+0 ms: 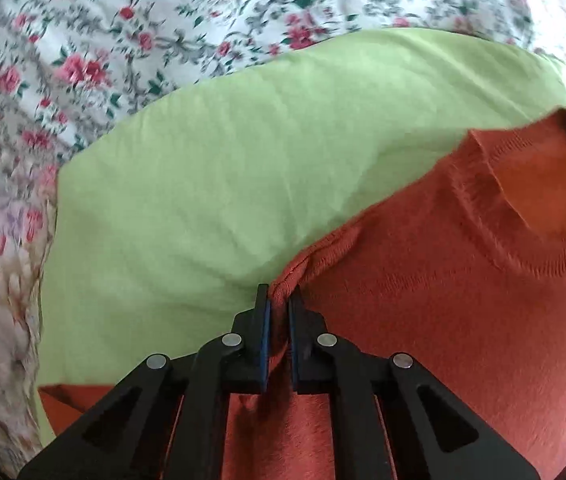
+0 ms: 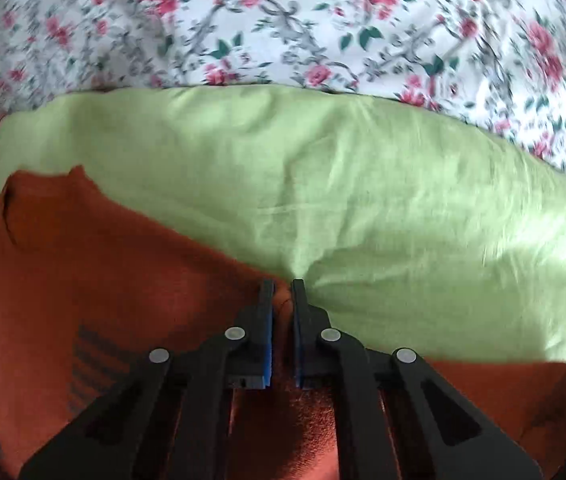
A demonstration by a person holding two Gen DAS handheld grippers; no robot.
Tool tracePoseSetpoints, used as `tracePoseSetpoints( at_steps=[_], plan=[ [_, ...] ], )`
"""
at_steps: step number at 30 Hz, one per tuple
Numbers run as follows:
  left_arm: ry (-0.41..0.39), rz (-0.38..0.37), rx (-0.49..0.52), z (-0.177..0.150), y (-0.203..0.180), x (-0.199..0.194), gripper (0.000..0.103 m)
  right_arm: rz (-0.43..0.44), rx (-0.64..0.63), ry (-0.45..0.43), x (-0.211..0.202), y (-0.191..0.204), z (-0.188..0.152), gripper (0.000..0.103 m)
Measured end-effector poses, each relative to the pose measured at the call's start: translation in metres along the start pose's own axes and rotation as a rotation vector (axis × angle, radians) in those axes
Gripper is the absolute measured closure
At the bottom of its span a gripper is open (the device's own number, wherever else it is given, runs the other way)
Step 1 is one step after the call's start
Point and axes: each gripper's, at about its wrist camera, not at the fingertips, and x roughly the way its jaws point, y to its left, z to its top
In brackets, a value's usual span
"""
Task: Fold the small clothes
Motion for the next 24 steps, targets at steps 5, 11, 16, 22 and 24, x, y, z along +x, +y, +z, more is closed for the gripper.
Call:
tracePoseSetpoints(
  at_steps=[5, 11, 16, 22, 24],
  plan=[
    [0.02, -0.022, -0.05, 0.005, -0.003, -0.017, 0.061, 0.079, 0.109, 0.001, -0.02, -0.008, 0.007, 0.077],
    [-0.056, -0.074, -0.094, -0.023, -0.006, -0.069, 0.042, 0.092, 0.217, -0.064, -0.094, -0.039, -0.029, 0.048],
    [-0.051, -0.152, -0.132, -0.067, -0.035, -0.126, 0.035, 0.041, 0.33, -0.075, -0.128, -0.057, -0.087, 0.041],
    [0.031, -0.252, -0.213, -0.106, -0.065, -0.144, 0.035, -0.03, 0.439, -0.077, -0.153, -0.071, -0.136, 0.041],
    [0.059, -0.276, -0.228, -0.116, -0.074, -0.144, 0.035, -0.045, 0.436, -0.068, -0.15, -0.072, -0.141, 0.041]
  ],
)
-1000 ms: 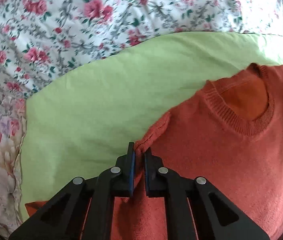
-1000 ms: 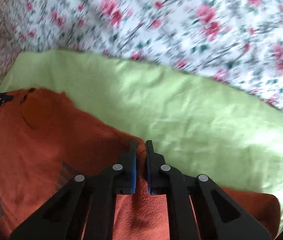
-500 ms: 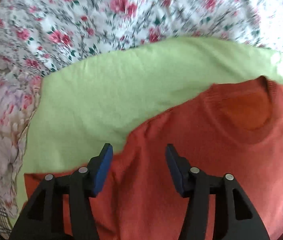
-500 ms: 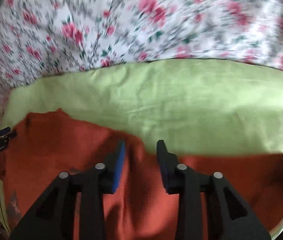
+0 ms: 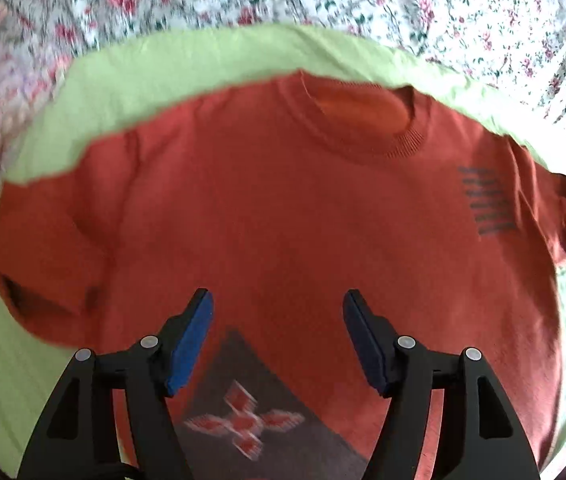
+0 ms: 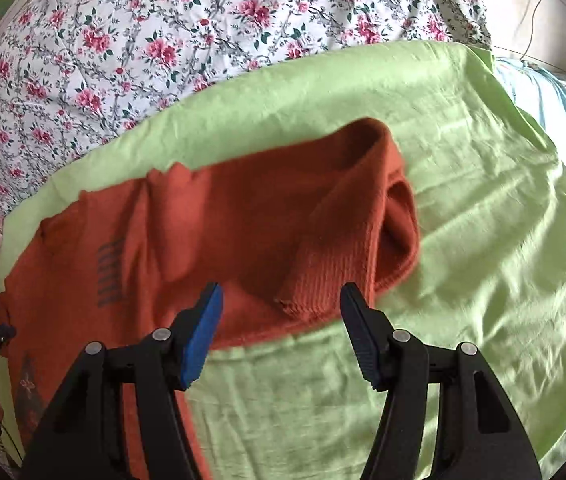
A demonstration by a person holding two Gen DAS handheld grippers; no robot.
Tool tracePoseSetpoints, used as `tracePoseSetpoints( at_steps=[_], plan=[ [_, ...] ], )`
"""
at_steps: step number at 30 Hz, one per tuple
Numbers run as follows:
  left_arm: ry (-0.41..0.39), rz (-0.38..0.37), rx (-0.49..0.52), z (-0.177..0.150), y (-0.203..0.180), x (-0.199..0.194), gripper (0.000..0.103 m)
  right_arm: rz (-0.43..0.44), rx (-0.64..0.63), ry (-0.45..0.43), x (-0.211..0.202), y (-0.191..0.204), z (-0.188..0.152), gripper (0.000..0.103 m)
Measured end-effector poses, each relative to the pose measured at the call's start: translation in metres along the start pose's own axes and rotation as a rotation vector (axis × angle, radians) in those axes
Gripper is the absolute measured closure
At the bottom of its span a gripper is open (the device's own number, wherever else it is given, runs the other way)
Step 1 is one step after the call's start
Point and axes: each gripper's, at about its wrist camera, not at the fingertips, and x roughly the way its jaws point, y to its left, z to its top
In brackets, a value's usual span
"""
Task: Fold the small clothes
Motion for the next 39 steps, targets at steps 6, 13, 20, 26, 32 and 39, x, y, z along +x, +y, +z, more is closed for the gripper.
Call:
tracePoseSetpoints(
  at_steps=[6, 13, 20, 26, 32, 39],
  plan=[
    [0.035, -0.034, 0.017, -0.015, -0.025, 0.001, 0.035, -0.086, 0.046, -0.044, 0.01, -0.021, 0.008, 0.041],
    [0.051, -0.054, 0.024, -0.02, -0.041, 0.0, 0.034, -0.023, 0.144, -0.003, 0.037, -0.048, 0.02, 0.077],
    [0.037, -0.093, -0.001, -0.02, -0.04, -0.004, 0.034, 0.169, 0.082, 0.007, 0.026, -0.004, 0.025, 0.093],
    [0.02, -0.127, -0.041, -0.027, -0.018, -0.012, 0.034, 0.399, -0.09, 0.082, 0.022, 0.114, 0.009, 0.093],
    [0.003, -0.147, -0.088, -0.04, 0.018, -0.027, 0.032, 0.618, -0.218, 0.23, 0.049, 0.244, -0.031, 0.093],
    [0.01, -0.179, -0.167, -0.052, 0.061, -0.032, 0.024, 0.753, -0.284, 0.428, 0.114, 0.359, -0.085, 0.093]
  ],
)
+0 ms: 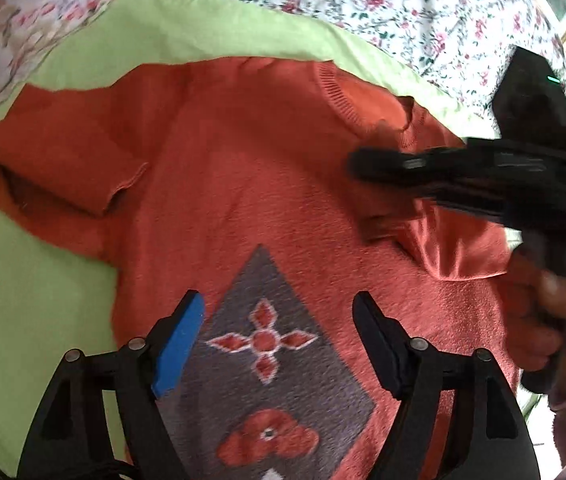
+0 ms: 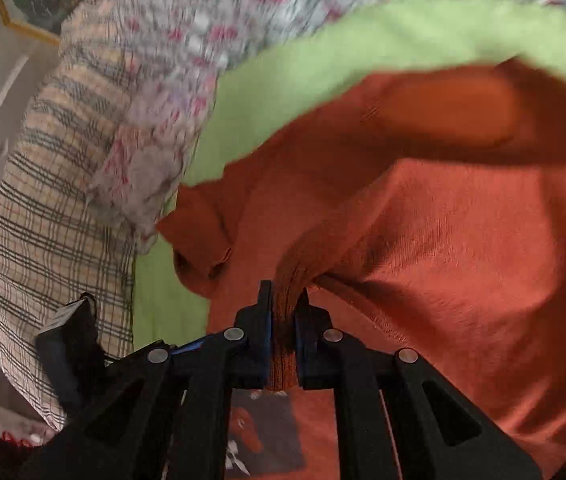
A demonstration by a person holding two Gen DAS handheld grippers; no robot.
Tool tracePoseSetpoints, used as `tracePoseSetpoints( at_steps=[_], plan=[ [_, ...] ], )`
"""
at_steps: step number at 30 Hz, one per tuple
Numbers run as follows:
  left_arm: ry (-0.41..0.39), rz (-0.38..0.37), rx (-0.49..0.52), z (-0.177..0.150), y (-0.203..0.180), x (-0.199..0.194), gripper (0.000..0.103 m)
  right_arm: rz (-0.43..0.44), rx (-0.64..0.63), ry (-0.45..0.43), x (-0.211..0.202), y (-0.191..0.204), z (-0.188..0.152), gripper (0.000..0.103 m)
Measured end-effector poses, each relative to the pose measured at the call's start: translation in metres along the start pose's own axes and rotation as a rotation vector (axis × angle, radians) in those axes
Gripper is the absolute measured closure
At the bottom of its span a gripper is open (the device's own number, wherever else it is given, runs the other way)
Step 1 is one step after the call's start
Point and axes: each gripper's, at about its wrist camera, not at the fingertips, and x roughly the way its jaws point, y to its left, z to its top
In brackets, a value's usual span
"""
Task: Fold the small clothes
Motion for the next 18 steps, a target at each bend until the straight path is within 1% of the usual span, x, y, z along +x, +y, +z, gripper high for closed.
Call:
tracePoseSetpoints(
  at_steps=[2, 3, 5, 6, 7, 8, 9, 12, 14, 18],
  plan=[
    [0.004, 0.002, -0.006, 0.0, 0.008, 0.003, 0.024, -0.008, -0.015, 0.047, 0.028, 0.007, -0.001, 0.093],
    [0.009, 0.005, -0.008, 0.002, 0.011, 0.007, 0.024, -0.014, -0.02, 0.074, 0.043, 0.01, -0.002, 0.089],
    [0.021, 0.016, -0.009, 0.007, 0.016, 0.016, 0.024, -0.024, -0.007, 0.105, 0.058, 0.008, -0.004, 0.085],
    [0.023, 0.016, -0.006, 0.01, 0.017, 0.02, 0.024, -0.035, 0.004, 0.115, 0.062, 0.007, -0.004, 0.077],
    [0.024, 0.019, -0.001, 0.014, 0.018, 0.024, 0.024, -0.025, 0.019, 0.114, 0.063, 0.005, -0.005, 0.066],
    [0.025, 0.028, 0.009, 0.019, 0.018, 0.03, 0.024, -0.004, 0.036, 0.104, 0.059, 0.003, -0.007, 0.06],
    [0.025, 0.035, 0.02, 0.023, 0.018, 0.034, 0.023, 0.01, 0.047, 0.085, 0.05, -0.001, -0.01, 0.053],
    [0.024, 0.048, 0.043, 0.037, 0.017, 0.048, 0.022, -0.014, 0.049, 0.029, 0.019, -0.01, -0.018, 0.051],
    [0.026, 0.042, 0.034, 0.047, 0.018, 0.055, 0.021, -0.047, 0.06, -0.012, -0.007, -0.021, -0.025, 0.051],
    [0.02, -0.008, -0.027, 0.066, 0.024, 0.064, 0.019, -0.123, 0.076, -0.076, -0.045, -0.037, -0.045, 0.051]
  ],
)
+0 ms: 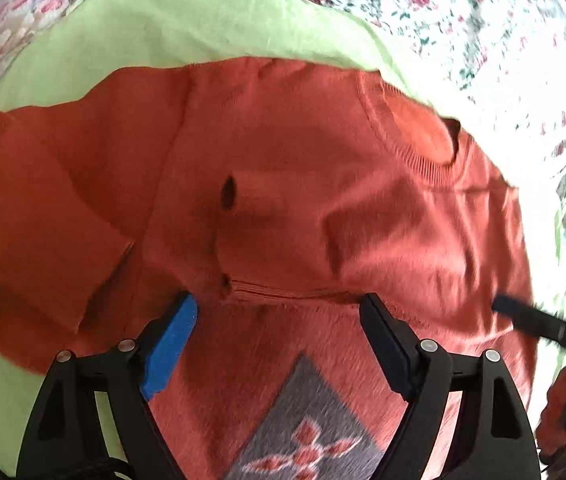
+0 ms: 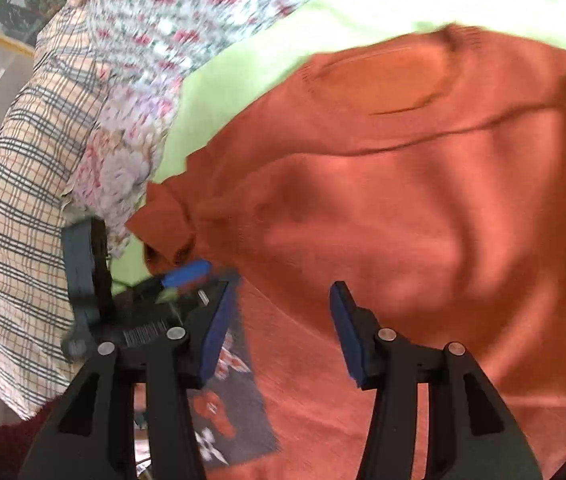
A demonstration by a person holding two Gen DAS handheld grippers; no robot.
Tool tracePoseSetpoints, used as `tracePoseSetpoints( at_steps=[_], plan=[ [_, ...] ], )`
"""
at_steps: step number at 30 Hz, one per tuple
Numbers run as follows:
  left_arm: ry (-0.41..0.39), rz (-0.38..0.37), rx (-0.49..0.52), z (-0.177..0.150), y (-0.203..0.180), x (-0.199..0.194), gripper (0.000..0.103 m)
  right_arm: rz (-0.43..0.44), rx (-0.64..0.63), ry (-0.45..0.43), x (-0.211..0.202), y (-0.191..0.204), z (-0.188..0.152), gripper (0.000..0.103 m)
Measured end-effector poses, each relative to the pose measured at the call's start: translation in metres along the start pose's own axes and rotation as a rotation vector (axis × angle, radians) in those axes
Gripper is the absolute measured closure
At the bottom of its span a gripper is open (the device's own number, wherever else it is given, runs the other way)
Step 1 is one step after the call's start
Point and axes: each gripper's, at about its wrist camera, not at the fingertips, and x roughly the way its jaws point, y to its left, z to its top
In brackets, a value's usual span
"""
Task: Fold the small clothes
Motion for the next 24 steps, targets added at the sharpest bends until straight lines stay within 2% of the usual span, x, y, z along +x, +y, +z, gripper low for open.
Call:
tracePoseSetpoints(
  at_steps=[4, 6, 8, 10, 12, 13, 14, 15, 16, 19, 20, 24],
  plan=[
    [-0.007, -0.024, -0.073, 0.013, 0.006, 0.007, 0.019, -0.077, 0.045, -0.062, -0.034, -0.023, -0.024, 0.051],
    [-0.018, -0.076, -0.132, 0.017, 0.011, 0.005, 0.018, -0.107, 0.085, -0.089, -0.048, -0.038, -0.033, 0.051],
    [-0.034, -0.158, -0.202, 0.018, 0.02, 0.0, 0.017, -0.124, 0.122, -0.102, -0.058, -0.051, -0.04, 0.051],
    [-0.028, -0.16, -0.228, 0.019, 0.024, 0.002, 0.019, -0.141, 0.145, -0.115, -0.069, -0.062, -0.045, 0.051],
    [-0.026, -0.096, -0.184, 0.021, 0.016, 0.008, 0.037, -0.158, 0.153, -0.132, -0.079, -0.068, -0.047, 0.051],
    [-0.041, -0.043, -0.131, 0.023, 0.009, 0.008, 0.058, -0.161, 0.156, -0.14, -0.082, -0.068, -0.048, 0.051],
    [-0.045, -0.012, -0.091, 0.023, 0.005, 0.008, 0.091, -0.163, 0.159, -0.149, -0.085, -0.069, -0.047, 0.051],
    [-0.033, -0.011, -0.064, 0.023, 0.0, 0.009, 0.1, -0.168, 0.161, -0.159, -0.088, -0.07, -0.047, 0.051],
    [-0.042, -0.011, -0.055, 0.022, -0.003, 0.004, 0.098, -0.172, 0.163, -0.169, -0.091, -0.07, -0.046, 0.051],
    [-0.195, 0.039, -0.002, 0.01, -0.017, -0.038, 0.099, -0.2, 0.161, -0.202, -0.104, -0.073, -0.045, 0.051],
    [-0.21, 0.049, -0.006, 0.005, -0.014, -0.044, 0.099, -0.214, 0.156, -0.21, -0.109, -0.076, -0.045, 0.051],
    [-0.126, 0.072, -0.067, -0.007, 0.014, -0.031, 0.099, -0.3, 0.156, -0.228, -0.123, -0.094, -0.042, 0.051]
  ],
)
